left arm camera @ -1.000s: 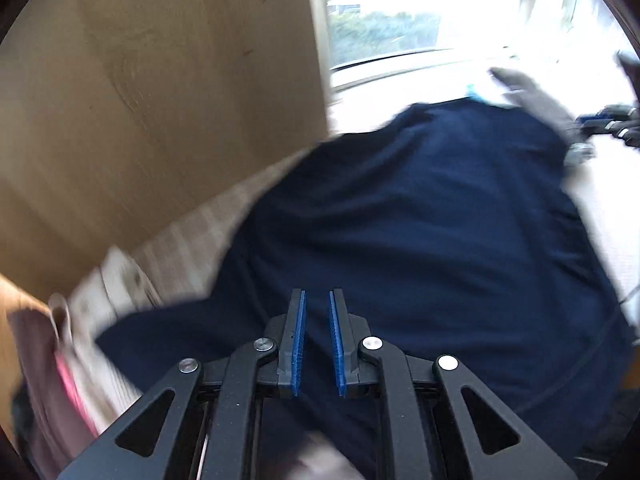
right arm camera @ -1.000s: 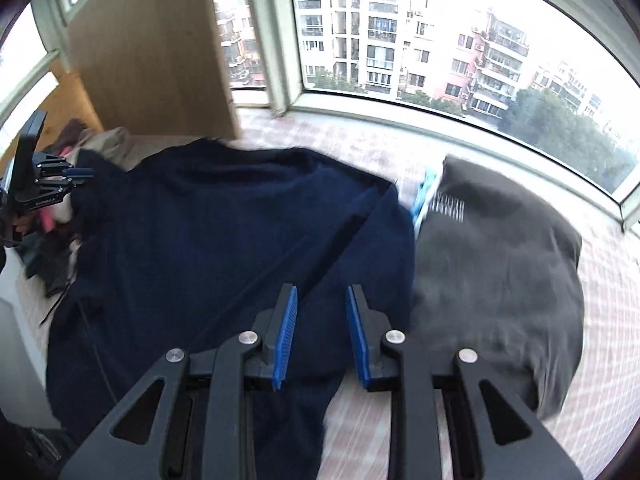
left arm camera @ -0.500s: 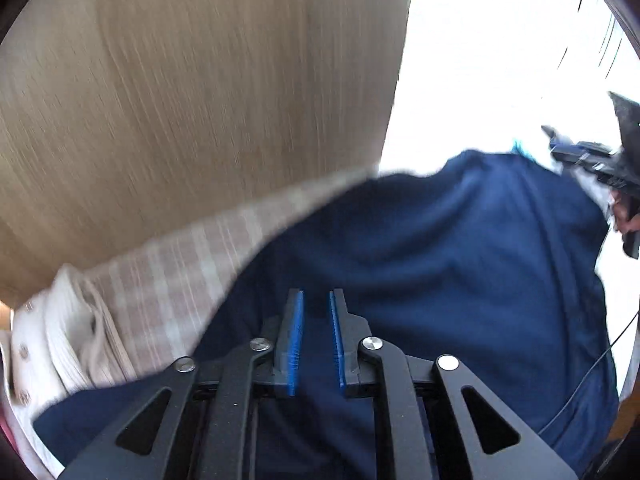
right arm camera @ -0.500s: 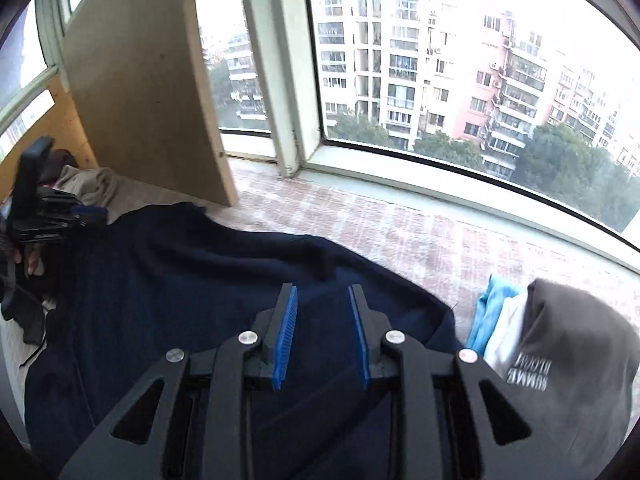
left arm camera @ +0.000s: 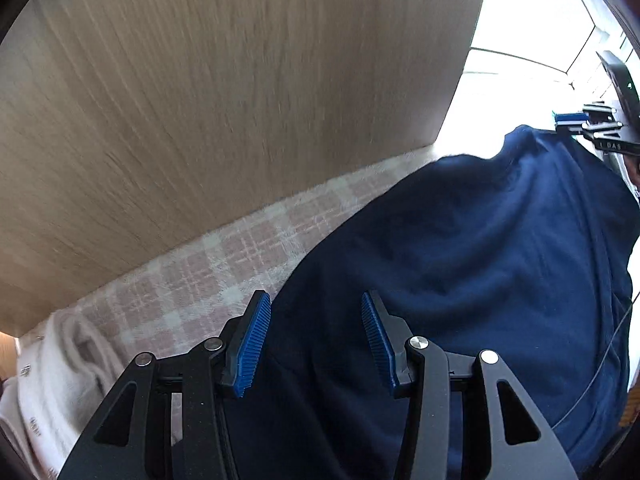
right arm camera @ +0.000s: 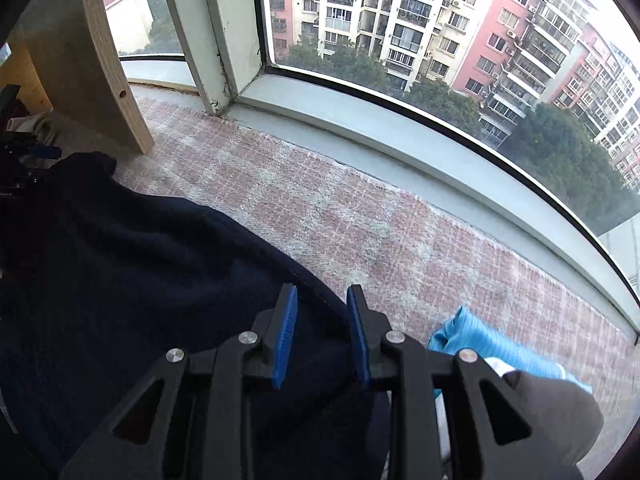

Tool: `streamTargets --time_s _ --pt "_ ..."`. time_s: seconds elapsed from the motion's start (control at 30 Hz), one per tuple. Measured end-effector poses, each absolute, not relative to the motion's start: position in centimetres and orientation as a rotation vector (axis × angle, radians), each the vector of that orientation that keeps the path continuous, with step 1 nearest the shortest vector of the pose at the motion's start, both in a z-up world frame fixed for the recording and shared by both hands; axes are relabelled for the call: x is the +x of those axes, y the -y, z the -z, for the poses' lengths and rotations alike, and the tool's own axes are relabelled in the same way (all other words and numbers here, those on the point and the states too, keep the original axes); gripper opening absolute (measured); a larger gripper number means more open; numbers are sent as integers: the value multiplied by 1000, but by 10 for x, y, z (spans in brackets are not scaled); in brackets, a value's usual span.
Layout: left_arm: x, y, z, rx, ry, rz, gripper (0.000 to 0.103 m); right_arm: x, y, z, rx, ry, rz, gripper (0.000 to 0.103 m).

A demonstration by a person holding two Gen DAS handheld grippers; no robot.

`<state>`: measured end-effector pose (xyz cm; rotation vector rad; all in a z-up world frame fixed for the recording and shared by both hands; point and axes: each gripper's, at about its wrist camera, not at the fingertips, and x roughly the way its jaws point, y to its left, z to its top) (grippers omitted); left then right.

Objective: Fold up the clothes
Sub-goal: 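Hold the navy garment up with both tools, lowering it toward the mat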

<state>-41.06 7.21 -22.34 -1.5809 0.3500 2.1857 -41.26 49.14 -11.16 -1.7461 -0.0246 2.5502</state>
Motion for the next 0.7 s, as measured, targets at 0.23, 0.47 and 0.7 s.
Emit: streamTargets --time_s 0.23,0.47,0.7 --pt "-409 -80 237 -1592 -396 -2163 40 -432 -501 124 -1838 -37 -2530 26" --pt "-401 -81 236 -1560 -428 -2175 13 -429 -494 143 -1985 125 -2405 33" --pt "-389 -85 236 -1516 -464 -2188 7 -420 -502 143 -2041 -21 -2359 41"
